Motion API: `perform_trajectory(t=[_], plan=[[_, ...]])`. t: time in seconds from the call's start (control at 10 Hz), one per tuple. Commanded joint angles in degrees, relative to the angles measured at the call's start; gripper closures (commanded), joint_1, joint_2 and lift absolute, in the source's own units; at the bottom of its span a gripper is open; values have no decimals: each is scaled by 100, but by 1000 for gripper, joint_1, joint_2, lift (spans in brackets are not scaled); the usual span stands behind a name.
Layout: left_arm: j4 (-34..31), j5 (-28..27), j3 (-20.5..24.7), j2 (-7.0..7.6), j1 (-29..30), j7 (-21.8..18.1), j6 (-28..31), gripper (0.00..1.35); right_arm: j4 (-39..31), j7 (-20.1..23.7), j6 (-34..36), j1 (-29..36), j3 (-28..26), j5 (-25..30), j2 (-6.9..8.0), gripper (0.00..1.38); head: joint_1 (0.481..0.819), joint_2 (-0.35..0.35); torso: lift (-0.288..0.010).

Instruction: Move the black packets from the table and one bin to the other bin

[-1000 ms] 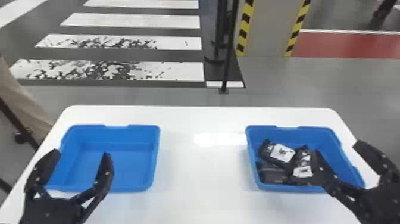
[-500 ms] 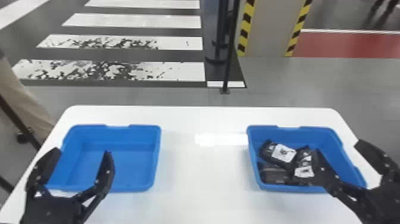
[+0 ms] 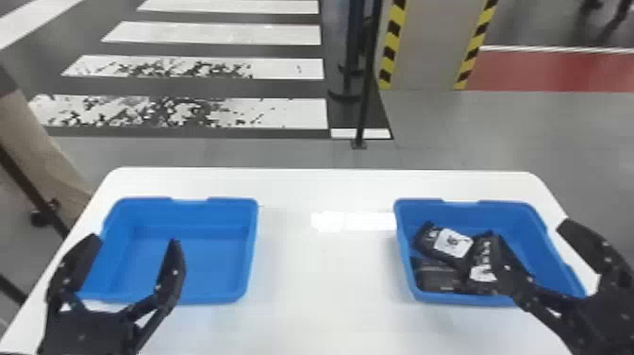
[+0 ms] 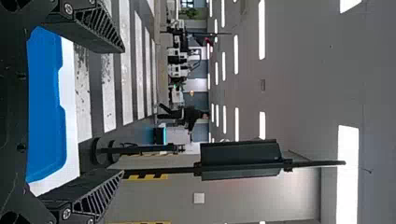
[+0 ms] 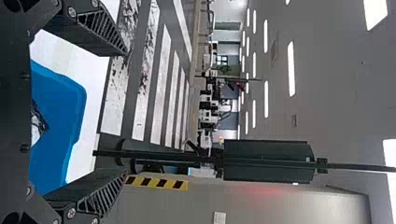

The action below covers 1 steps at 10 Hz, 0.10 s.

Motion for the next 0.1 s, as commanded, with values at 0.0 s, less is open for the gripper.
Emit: perform_trajectory(t=[0.0], plan=[[-10,0,0,-15,9,0,1,117,81,0,-19,-34,49,0,-15,133,695,-20,-110]])
